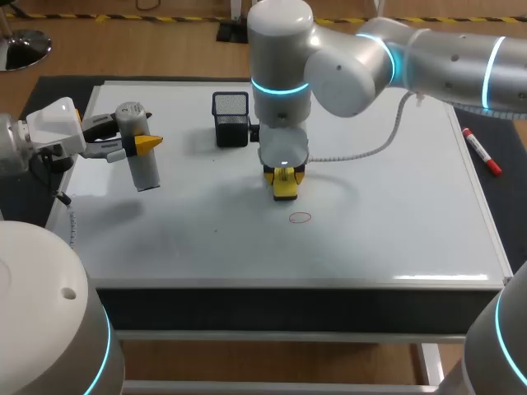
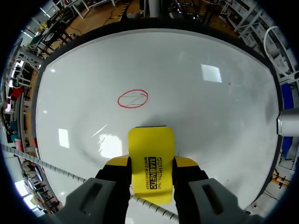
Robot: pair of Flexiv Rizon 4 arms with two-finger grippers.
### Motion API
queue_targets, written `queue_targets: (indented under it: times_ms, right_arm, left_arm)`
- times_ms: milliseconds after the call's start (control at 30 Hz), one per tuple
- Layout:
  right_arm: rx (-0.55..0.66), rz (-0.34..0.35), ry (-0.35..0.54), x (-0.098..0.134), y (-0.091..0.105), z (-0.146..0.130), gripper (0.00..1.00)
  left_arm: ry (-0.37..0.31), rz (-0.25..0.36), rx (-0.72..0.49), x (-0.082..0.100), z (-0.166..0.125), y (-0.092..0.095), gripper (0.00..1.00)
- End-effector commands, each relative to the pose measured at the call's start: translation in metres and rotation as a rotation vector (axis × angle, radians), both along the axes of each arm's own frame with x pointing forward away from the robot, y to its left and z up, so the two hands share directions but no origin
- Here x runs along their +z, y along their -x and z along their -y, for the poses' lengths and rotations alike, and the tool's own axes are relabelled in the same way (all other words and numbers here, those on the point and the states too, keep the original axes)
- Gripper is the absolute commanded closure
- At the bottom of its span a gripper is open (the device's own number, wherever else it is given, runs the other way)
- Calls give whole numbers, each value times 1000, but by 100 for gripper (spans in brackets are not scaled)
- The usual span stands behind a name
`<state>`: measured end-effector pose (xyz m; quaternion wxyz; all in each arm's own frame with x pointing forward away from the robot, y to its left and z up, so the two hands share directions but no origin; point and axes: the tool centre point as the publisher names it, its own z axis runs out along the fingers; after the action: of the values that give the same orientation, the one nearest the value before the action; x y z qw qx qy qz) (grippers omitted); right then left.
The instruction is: Pick up the inspection probe, press it on each red-marked spot on the whiteboard one by one, put down the probe, pick up the eraser, and wipe off all the red marks.
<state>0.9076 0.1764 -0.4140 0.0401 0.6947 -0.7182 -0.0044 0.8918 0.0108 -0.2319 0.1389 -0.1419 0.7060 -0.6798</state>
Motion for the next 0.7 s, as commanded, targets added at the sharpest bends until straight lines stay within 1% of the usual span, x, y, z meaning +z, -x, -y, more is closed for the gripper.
queue_targets:
  times_ms: [33, 133, 233, 267, 367, 400, 467, 500, 567, 633, 667, 700]
  right_arm:
    - [11, -5, -18, 30, -7, 11, 100]
    - [15, -1, -28, 38, -13, 16, 100]
    - [9, 0, -31, 40, -20, 23, 100]
    - [1, -10, -47, 41, -22, 27, 100]
    - [-32, -4, -59, 42, -35, 44, 100]
    - [-51, -8, -67, 43, -41, 51, 100]
    - [-86, 4, -56, 43, -55, 71, 100]
    - [-110, -2, -65, 43, -63, 82, 100]
    - [-159, 5, -55, 43, -78, 105, 100]
    - [-208, -6, -80, 46, -92, 129, 100]
    - [-231, -5, -85, 48, -100, 140, 100]
    - [-249, 8, -72, 49, -106, 151, 100]
  left_arm:
    - [0, 1, 1, 1, 0, 0, 100]
    - [0, 1, 1, 1, 0, 0, 100]
    - [0, 1, 1, 1, 0, 0, 100]
    - [0, 1, 1, 1, 0, 0, 100]
    - [0, 1, 1, 1, 0, 0, 100]
    - [0, 1, 1, 1, 0, 0, 100]
    - [0, 1, 1, 1, 0, 0, 100]
    - [0, 1, 1, 1, 0, 0, 100]
    - [0, 1, 1, 1, 0, 0, 100]
    - [0, 1, 1, 1, 0, 0, 100]
    - [0, 1, 1, 1, 0, 0, 100]
    - [0, 1, 1, 1, 0, 0, 100]
